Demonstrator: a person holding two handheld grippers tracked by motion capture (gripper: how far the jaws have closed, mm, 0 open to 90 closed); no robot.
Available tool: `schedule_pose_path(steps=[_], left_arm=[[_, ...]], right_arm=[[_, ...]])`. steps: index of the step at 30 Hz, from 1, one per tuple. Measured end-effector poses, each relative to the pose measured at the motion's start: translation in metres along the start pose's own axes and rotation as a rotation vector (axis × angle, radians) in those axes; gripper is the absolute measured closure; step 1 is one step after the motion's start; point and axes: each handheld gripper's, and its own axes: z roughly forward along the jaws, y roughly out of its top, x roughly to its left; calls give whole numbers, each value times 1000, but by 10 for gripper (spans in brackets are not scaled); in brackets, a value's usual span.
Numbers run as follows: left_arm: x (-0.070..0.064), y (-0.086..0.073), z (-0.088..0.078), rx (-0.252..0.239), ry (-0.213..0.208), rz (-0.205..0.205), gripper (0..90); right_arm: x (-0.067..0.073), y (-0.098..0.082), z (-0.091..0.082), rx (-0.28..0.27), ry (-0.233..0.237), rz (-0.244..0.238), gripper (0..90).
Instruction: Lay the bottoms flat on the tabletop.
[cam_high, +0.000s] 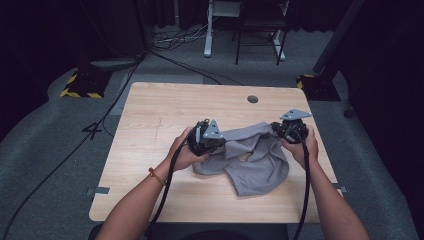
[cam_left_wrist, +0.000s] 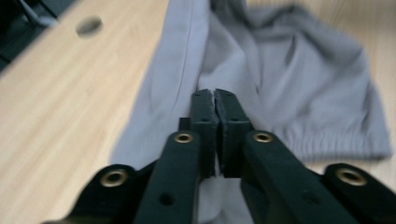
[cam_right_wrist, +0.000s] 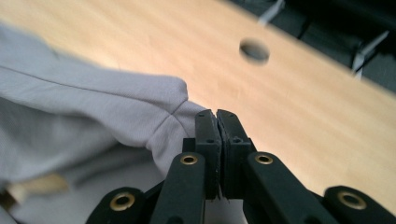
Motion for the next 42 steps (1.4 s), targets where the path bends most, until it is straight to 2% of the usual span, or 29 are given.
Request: schedule_pose_path(steps=[2, 4, 5, 7, 9, 10, 11, 12, 14, 16, 17, 18, 19, 20, 21, 22, 23, 25, 26, 27, 28, 29, 31, 33, 34, 36, 39, 41, 42], left_arm=[[-2, -11, 1, 7, 4, -1, 777], [-1, -17, 0, 3, 6, -9, 694], [1, -29, -4, 19, 39, -51, 601], [5, -42, -6, 37, 44, -119, 458], [7, -49, -8, 52, 58, -136, 378], [9, -56, -10, 60, 64, -155, 378], [15, -69, -12, 83, 29, -202, 310], [15, -69, -12, 83, 29, -202, 301], [17, -87, -10, 107, 3, -228, 264], [17, -91, -7, 107, -14, -241, 252], [17, -94, -4, 116, -34, -247, 233], [18, -95, -1, 125, -44, -252, 233], [18, -96, 4, 131, -39, -263, 232], [18, -96, 7, 135, -46, -265, 232], [18, -96, 12, 135, -65, -276, 233], [18, -96, 15, 142, -74, -276, 265], [16, -96, 22, 143, -95, -276, 293], [13, -96, 24, 133, -93, -258, 424], [13, -96, 24, 133, -93, -258, 509], [12, -95, 23, 117, -102, -246, 657], [12, -95, 23, 117, -102, -246, 708], [11, -93, 22, 115, -76, -219, 774], [13, -91, 17, 102, -43, -210, 852], [15, -90, 13, 84, -27, -211, 866], [20, -85, 2, 43, 18, -220, 868], [27, -79, -11, -10, 40, -237, 870], [36, -63, -29, -63, 84, -235, 871], [38, -55, -35, -71, 101, -221, 871], [43, -34, -49, -98, 131, -194, 872]], right_arm=[[0, -10, 6, 41, -8, -15, 880], [-4, -20, 7, 65, -5, 0, 875], [-7, -24, 6, 72, 0, 14, 864], [-12, -33, 4, 96, -12, 31, 848], [-18, -39, 2, 124, -40, 40, 811], [-18, -39, 2, 124, -40, 40, 811], [-25, -44, -3, 141, -57, 71, 749], [-28, -45, -5, 141, -68, 89, 723], [-32, -44, -8, 121, -74, 116, 609], [-31, -40, -9, 98, -50, 108, 590], [-19, -30, -10, 27, 21, 49, 542], [-19, -30, -10, 27, 21, 49, 542], [-13, -26, -9, 14, 50, 27, 518], [-2, -18, -4, -3, 110, -6, 486], [4, -14, 0, -8, 127, -21, 463], [15, -8, 12, -14, 198, -43, 429], [19, -6, 17, -9, 225, -49, 387], [29, -2, 32, 21, 251, -75, 355], [29, -2, 32, 21, 251, -75, 355], [34, -3, 46, 59, 272, -88, 342], [35, -4, 50, 66, 286, -81, 356], [35, -5, 54, 79, 297, -67, 366], [34, -8, 59, 100, 305, -60, 396], [34, -10, 61, 136, 268, -67, 478], [33, -12, 63, 156, 253, -71, 513], [31, -15, 65, 178, 248, -80, 655], [29, -18, 67, 175, 219, -83, 834], [29, -15, 64, 142, 170, -98, 878], [25, -9, 58, 108, 147, -86, 880]])
